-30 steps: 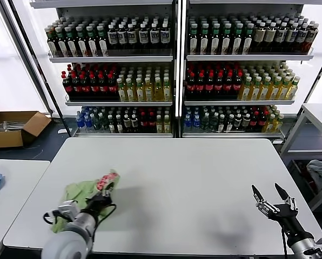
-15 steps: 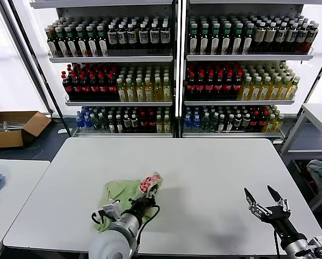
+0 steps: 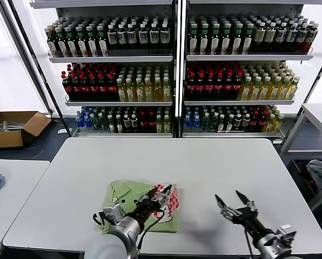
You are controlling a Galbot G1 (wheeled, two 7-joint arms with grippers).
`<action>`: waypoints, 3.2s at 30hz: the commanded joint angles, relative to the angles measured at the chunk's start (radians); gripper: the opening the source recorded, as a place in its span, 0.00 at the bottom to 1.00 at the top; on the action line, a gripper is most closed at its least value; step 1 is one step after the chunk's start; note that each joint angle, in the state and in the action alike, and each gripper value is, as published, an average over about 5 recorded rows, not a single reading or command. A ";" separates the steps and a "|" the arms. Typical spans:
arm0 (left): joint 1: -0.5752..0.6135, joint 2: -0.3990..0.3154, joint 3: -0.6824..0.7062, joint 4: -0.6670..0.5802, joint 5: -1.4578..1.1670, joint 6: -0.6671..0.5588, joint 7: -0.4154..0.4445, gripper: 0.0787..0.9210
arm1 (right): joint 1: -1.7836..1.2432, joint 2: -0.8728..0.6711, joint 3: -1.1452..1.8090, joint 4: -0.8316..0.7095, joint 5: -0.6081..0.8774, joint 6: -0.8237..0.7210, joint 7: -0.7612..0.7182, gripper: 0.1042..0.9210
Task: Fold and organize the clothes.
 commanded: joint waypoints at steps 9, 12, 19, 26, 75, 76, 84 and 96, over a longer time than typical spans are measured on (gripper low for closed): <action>0.140 0.138 -0.382 -0.118 0.144 -0.002 0.172 0.88 | 0.367 0.038 -0.556 -0.243 -0.078 -0.193 0.097 0.88; 0.161 0.104 -0.370 -0.144 0.147 0.001 0.167 0.88 | 0.374 0.042 -0.567 -0.247 -0.076 -0.209 0.112 0.83; 0.175 0.077 -0.365 -0.174 0.149 0.006 0.150 0.88 | 0.361 0.026 -0.545 -0.214 -0.072 -0.209 0.112 0.58; 0.207 0.061 -0.375 -0.192 0.149 0.004 0.142 0.88 | 0.323 -0.013 -0.464 -0.160 -0.109 -0.183 0.056 0.33; 0.264 0.042 -0.481 -0.093 0.353 -0.105 0.260 0.88 | 0.399 0.100 -0.440 -0.345 -0.251 -0.146 0.294 0.87; 0.265 0.040 -0.483 -0.094 0.352 -0.106 0.261 0.88 | 0.394 0.091 -0.445 -0.343 -0.259 -0.155 0.289 0.87; 0.261 0.034 -0.485 -0.109 0.353 -0.107 0.266 0.88 | 0.333 0.031 -0.347 -0.088 -0.247 -0.008 0.249 0.88; 0.230 0.046 -0.532 -0.076 0.367 -0.130 0.319 0.88 | 0.107 -0.019 0.127 0.048 -0.144 0.106 0.148 0.88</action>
